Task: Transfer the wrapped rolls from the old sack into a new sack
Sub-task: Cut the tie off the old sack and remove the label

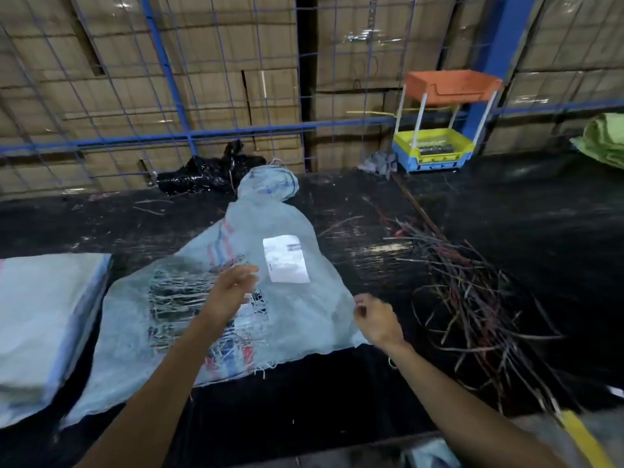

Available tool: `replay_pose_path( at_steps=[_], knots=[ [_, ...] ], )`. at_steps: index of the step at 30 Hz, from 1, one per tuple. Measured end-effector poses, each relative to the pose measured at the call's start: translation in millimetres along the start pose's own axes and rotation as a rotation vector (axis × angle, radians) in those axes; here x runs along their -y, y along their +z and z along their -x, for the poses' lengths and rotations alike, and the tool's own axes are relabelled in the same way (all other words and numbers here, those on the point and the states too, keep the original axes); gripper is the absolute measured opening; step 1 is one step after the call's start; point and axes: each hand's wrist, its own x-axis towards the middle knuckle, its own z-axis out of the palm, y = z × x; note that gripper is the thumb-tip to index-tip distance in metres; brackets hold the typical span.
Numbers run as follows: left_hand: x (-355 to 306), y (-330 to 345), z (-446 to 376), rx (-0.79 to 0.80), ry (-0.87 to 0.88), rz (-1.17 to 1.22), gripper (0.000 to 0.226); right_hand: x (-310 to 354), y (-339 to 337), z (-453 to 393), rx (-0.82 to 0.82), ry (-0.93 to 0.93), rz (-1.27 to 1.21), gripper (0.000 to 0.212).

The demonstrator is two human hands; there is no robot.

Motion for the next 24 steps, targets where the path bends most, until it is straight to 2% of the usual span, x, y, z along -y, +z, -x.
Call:
replay_pose_path(
  at_steps=[3,7,11,14,18,20,22,24],
  knots=[
    [21.8,11.7,-8.9,-0.100,-0.037,0.027,0.010,-48.7,17.0,7.8,0.034,0.229,0.137,0.037],
    [42.6,21.7,-46.1,-0.218,-0.087,-0.089,0.018,-89.7,46.6,12.1,0.051,0.469,0.286,0.050],
    [56.0,9.5,-114.0,-0.312,0.045,-0.477,0.032,-96.3,72.9,4.5,-0.015,0.536,0.302,0.048],
    [55.8,4.4,-156.1,-0.450,0.082,-0.641,0.042,-87.5,83.6,-7.3,-0.039,0.600,0.267,0.046],
    [52.1,5.2,-197.7,-0.381,-0.090,-0.736,0.061,-80.4,82.9,-28.4,-0.068,0.650,0.177,0.036],
    [51.1,6.7,-216.1,-0.280,-0.129,-0.739,0.064,-73.4,70.4,-43.6,-0.053,0.658,0.110,0.036],
    [52.3,8.1,-226.4,-0.145,-0.152,-0.696,0.063,-64.4,56.0,-61.5,-0.077,0.697,0.062,0.036],
    [51.0,6.4,-229.9,-0.068,-0.099,-0.573,0.062,-51.0,44.8,-83.7,-0.144,0.675,0.023,0.036]
  ],
)
